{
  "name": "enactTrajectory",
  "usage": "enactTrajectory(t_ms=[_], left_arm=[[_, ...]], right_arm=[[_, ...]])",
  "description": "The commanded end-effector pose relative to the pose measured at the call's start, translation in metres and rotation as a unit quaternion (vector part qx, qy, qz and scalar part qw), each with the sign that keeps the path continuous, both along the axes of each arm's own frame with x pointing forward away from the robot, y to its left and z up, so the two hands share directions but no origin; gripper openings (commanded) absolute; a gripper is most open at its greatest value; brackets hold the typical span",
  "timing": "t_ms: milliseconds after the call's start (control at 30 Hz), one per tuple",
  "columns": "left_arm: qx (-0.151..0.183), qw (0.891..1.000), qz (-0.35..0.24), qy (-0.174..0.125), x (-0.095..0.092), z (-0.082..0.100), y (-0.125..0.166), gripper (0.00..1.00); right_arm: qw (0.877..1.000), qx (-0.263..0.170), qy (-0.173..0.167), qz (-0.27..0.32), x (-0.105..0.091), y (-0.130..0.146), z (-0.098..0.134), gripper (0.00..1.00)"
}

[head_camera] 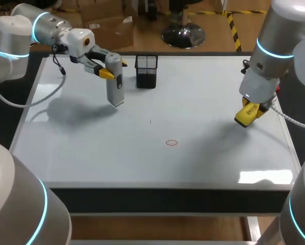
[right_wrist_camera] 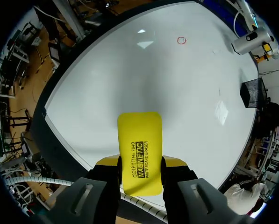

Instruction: Pick up the inspection probe, press it on each red-marked spot on the whiteboard one by one, put down the probe, pick up the eraser, and wipe off all the red marks.

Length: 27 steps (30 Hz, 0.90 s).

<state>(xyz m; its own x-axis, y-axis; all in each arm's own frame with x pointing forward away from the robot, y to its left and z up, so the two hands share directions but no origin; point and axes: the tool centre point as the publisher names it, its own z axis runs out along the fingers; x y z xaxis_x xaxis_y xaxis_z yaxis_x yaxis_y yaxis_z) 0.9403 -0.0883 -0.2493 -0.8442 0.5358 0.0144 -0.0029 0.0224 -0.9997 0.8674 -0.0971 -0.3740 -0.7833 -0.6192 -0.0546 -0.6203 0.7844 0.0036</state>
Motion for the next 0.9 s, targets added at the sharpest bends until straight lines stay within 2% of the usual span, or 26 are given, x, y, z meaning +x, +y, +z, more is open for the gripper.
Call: enactTrajectory(t_ms=[33,267,900], left_arm=[[-0.002,1.0,0.003,0.001,0.0042,-0.0021,0.0105,0.0],[-0.005,1.0,0.011,0.001,0.0087,-0.0013,0.0185,0.0],[-0.005,1.0,0.011,0.001,0.0087,-0.0013,0.0185,0.0]], right_arm=[[1.0,-0.001,0.0,0.001,0.0003,-0.0006,0.0002,0.0],[1.0,-0.001,0.0,0.001,0.0003,-0.0006,0.0002,0.0],[1.0,-0.001,0.0,0.001,0.0003,-0.0006,0.0002,0.0]])
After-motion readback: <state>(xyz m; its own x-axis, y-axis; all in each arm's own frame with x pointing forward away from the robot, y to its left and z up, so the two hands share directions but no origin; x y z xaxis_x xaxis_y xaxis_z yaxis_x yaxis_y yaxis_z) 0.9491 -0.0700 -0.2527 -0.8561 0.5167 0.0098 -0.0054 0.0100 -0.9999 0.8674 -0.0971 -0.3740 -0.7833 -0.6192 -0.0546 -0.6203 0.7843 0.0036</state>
